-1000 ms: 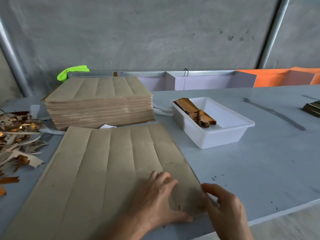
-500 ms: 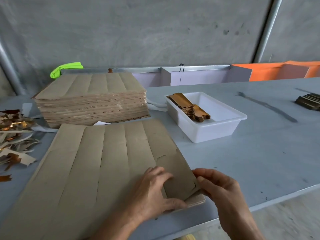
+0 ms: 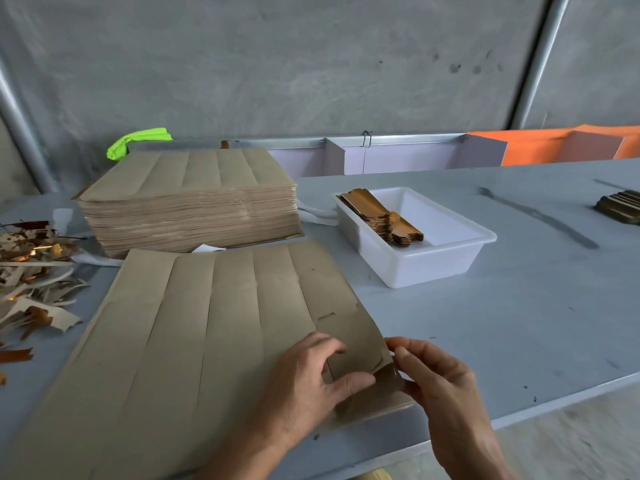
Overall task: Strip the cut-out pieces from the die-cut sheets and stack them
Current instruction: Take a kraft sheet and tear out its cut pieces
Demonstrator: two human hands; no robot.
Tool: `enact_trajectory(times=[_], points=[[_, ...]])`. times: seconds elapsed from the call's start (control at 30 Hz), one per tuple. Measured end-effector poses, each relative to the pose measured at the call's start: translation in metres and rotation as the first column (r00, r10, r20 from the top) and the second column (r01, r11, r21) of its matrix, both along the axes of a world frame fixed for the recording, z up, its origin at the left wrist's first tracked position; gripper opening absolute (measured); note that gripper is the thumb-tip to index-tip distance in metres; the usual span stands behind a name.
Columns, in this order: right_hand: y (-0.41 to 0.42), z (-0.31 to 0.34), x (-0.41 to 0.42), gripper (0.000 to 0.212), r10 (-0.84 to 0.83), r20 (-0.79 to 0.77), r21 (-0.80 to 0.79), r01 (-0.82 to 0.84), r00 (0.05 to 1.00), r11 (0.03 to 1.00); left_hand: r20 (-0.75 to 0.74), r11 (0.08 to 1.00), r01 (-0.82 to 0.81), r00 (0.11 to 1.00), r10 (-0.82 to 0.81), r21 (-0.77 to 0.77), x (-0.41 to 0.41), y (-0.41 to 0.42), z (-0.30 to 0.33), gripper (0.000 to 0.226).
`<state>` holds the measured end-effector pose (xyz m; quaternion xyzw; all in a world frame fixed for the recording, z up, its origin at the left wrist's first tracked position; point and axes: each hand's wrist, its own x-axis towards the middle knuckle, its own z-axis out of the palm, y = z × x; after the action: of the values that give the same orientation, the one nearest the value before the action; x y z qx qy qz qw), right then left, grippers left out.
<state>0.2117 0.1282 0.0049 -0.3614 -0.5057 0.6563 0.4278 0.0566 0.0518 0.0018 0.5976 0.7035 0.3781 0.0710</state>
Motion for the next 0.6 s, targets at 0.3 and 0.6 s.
enact_trajectory(times=[0.3, 0.6], points=[[-0.001, -0.003, -0.003, 0.023, -0.043, 0.131, 0.076, 0.033, 0.990, 0.997, 0.099, 0.997, -0.061, 0.993, 0.057, 0.047, -0.004, -0.001, 0.007, 0.026], [-0.014, 0.003, -0.012, 0.020, -0.318, 0.433, 0.611, -0.016, 0.844, 0.791, 0.711, 0.954, -0.288, 0.687, 0.148, 0.081, -0.013, -0.009, 0.036, 0.020]])
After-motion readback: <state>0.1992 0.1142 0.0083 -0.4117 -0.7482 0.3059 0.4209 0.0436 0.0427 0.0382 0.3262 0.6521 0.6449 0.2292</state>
